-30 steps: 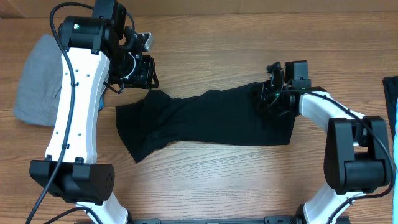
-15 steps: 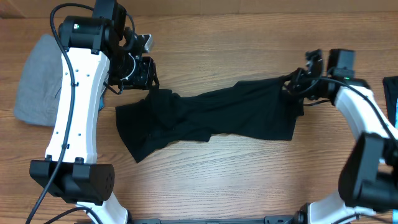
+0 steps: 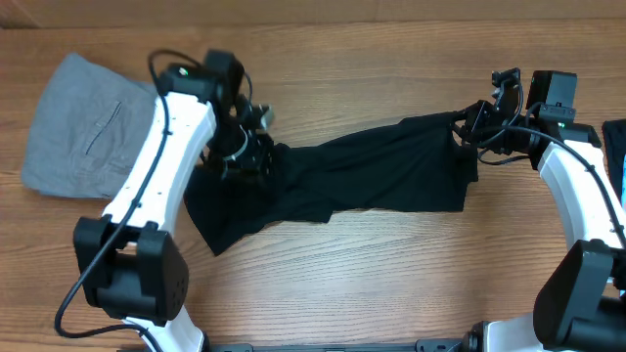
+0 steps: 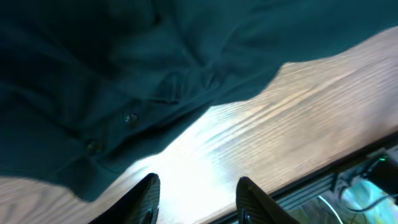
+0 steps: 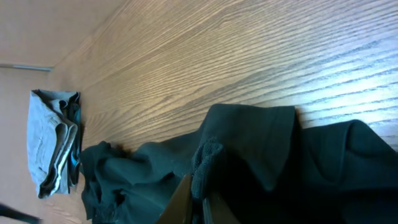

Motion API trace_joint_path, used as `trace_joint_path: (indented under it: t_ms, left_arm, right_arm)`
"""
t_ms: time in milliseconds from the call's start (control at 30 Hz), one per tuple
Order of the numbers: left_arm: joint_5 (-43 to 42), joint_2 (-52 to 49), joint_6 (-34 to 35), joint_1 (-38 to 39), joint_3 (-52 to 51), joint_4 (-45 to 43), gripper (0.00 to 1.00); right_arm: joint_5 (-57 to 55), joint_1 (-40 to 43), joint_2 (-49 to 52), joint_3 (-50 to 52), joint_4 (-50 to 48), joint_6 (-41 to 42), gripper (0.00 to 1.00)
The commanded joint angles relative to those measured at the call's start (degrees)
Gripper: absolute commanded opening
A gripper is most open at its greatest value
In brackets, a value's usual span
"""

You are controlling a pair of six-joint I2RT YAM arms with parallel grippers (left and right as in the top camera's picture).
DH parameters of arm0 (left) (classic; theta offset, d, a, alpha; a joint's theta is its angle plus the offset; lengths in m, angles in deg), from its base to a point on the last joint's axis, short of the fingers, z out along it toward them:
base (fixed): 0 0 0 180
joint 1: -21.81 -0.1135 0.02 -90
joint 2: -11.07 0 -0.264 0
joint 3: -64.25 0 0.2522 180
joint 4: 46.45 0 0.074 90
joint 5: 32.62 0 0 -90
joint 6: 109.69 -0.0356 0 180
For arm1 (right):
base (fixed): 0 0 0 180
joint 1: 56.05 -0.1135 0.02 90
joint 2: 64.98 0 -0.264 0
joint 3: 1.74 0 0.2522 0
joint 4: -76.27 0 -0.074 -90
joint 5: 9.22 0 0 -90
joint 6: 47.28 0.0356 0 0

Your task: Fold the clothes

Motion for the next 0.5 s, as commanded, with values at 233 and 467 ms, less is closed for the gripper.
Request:
trace_joint_path:
  t_ms: [233, 467]
  left_arm:
    - [0.83, 0.74, 0.28, 5.40, -15.23, -19.19, 0.36]
    - [9.01, 0.74, 0.31, 7.21, -18.01, -22.86, 0.36]
  right_arm:
    - [-1.62, -0.07, -0.83, -1.14, -0.07, -0.20, 0.04]
    - [-2.75, -0.04, -0.83, -1.14, 0.94, -0.22, 0.04]
